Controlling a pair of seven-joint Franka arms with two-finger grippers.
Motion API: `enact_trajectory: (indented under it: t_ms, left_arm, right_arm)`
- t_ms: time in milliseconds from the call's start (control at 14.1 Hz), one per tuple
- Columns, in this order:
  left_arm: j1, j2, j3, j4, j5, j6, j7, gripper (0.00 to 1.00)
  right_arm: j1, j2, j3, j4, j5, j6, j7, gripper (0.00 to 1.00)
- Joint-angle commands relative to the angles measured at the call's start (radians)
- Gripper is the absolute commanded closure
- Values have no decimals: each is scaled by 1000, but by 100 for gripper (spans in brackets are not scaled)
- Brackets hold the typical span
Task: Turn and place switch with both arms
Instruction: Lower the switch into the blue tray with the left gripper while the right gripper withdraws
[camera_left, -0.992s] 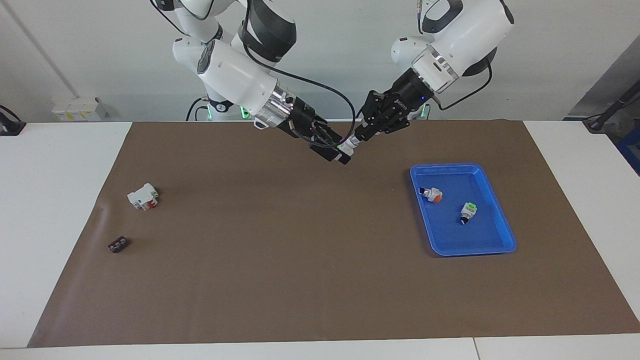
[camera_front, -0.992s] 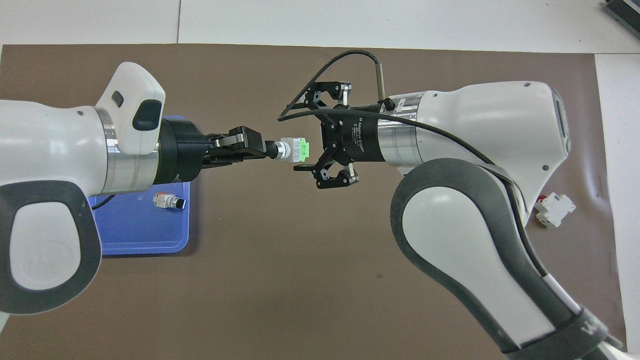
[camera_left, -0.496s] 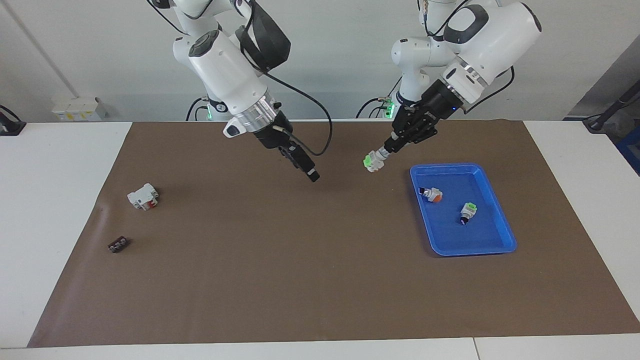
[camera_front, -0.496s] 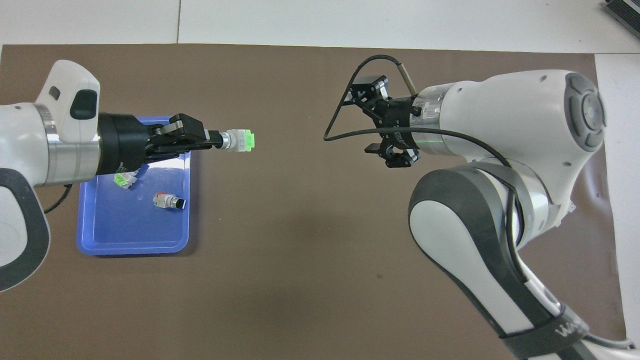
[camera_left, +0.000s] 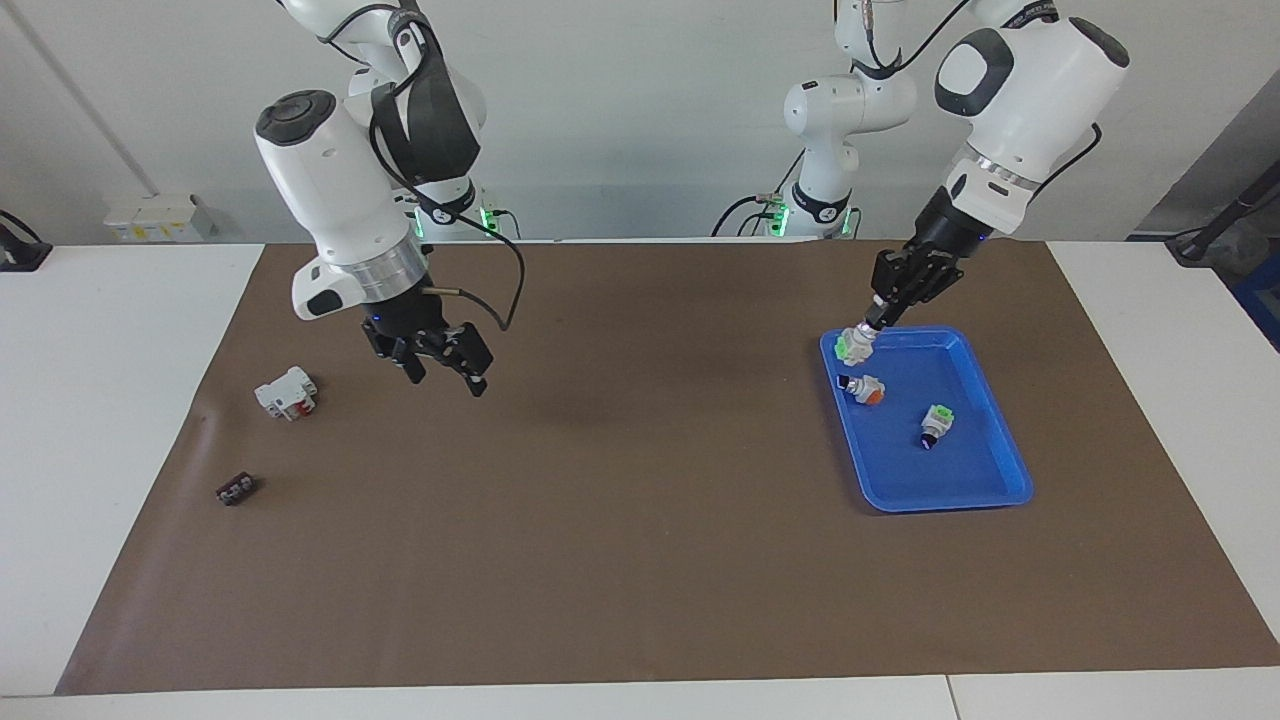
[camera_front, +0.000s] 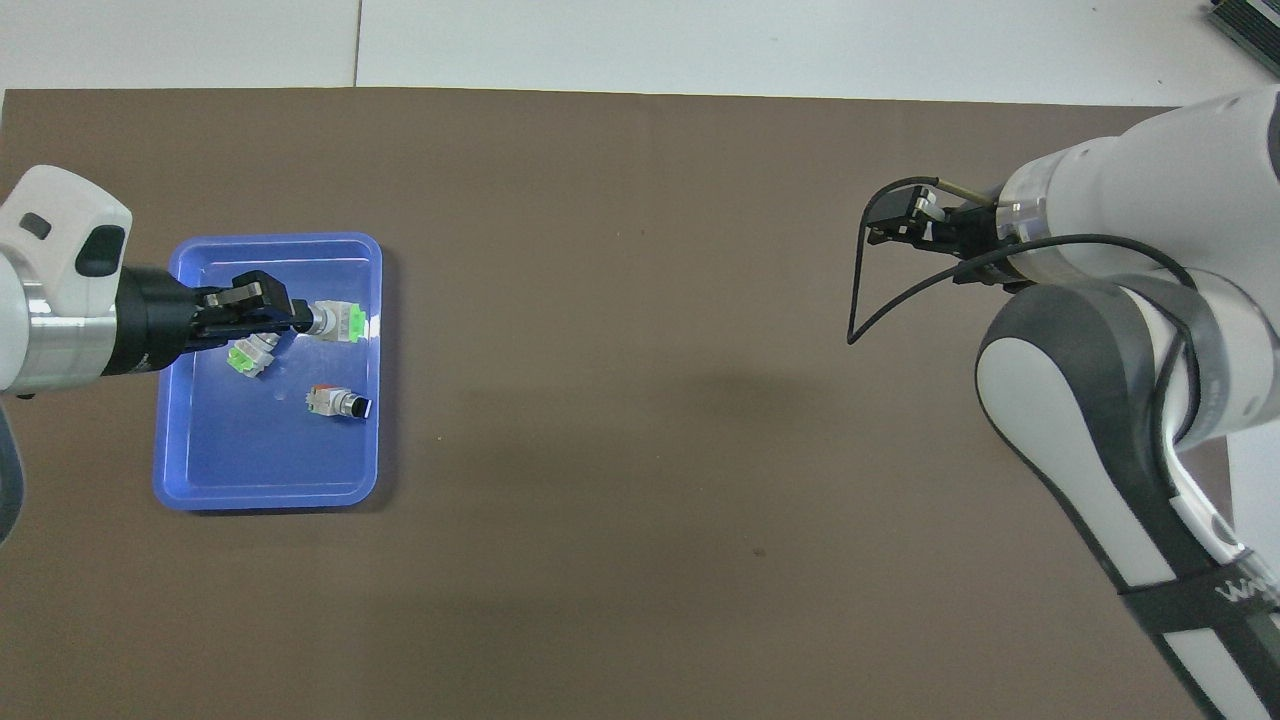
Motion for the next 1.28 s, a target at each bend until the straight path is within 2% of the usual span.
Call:
enact_trajectory:
  t_ms: [0,213,283,354,496,567,709,850,921,1063,1205]
  left_arm:
    - [81,-43,-6,-66,78,-15,58,100]
    - [144,-45,-7,-111,168,-1,145,100]
    - [163,-40,-7,-125,178,4,179,100]
    - [178,-37,-7,-145,179,24,187,100]
    - [181,-36,-7,-218,187,117,188,100]
    - [183,-31,-7,-250,189,158,188,100]
    - [215,-20,-7,-277,189,194,210,100]
    - [232,-16,-7,-274,189,188,236,100]
    - [233,-14,-7,-271,189,183,236,81]
    - [233,-14,-9,-266,189,182,236,1]
    - [226,-11,-9,-254,189,180,236,0]
  right_arm:
    - [-16,-43,9,-13,-87,-70,-55,0]
    - [-45,-79,3,17,-87,-159,-62,0]
    - [-31,-110,-36,19,-87,-198,-93,0]
    - [8,-136,-102,19,-80,-236,-140,0]
    - [178,-169,-336,36,-66,-293,-217,0]
    - [237,-170,-415,63,-55,-336,-246,0]
    - [250,-166,-477,147,-29,-428,-332,0]
    - [262,-155,-543,183,-26,-482,-458,0]
    - [263,-156,-551,183,-32,-489,-466,0]
    - [262,-169,-543,171,-37,-502,-463,0]
    - [260,-181,-543,145,-32,-494,-457,0]
